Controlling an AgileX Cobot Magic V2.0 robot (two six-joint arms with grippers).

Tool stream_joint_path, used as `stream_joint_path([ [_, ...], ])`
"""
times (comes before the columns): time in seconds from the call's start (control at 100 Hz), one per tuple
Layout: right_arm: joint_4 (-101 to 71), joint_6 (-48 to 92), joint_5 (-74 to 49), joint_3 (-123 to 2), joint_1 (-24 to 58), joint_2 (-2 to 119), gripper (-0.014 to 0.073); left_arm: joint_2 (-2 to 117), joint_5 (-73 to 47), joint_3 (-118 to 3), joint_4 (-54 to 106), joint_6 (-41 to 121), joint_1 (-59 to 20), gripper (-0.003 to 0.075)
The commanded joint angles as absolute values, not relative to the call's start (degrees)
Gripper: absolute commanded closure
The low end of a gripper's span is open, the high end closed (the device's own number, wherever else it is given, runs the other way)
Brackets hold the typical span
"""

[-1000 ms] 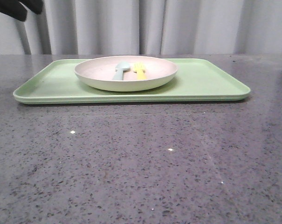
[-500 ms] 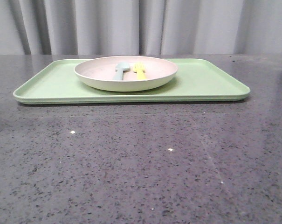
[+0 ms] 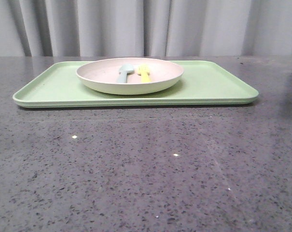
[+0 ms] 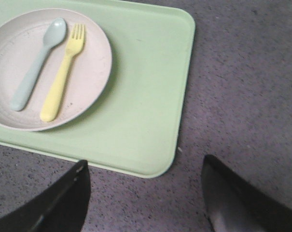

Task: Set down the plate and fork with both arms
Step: 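Withdraw the left gripper and move the right gripper above the plate, then lower the right gripper and grasp the yellow fork's handle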

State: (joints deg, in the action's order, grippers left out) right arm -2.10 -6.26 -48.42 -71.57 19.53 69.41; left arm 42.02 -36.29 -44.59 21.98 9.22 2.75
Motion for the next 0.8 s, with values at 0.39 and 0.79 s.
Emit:
stream_joint_path([
  [0.39,2.76,-18.88,-57.79,-100.95,29.29,95.01,0.0127,41.80,-33.15,-46.14,22.84,9.10,2.91,0.0670],
  [0.79,3.38,-22.19,-70.63,-122.32,33.49,113.45,0.0147,41.80,-33.28,-46.14,22.84,9.10,2.91,0.0670],
])
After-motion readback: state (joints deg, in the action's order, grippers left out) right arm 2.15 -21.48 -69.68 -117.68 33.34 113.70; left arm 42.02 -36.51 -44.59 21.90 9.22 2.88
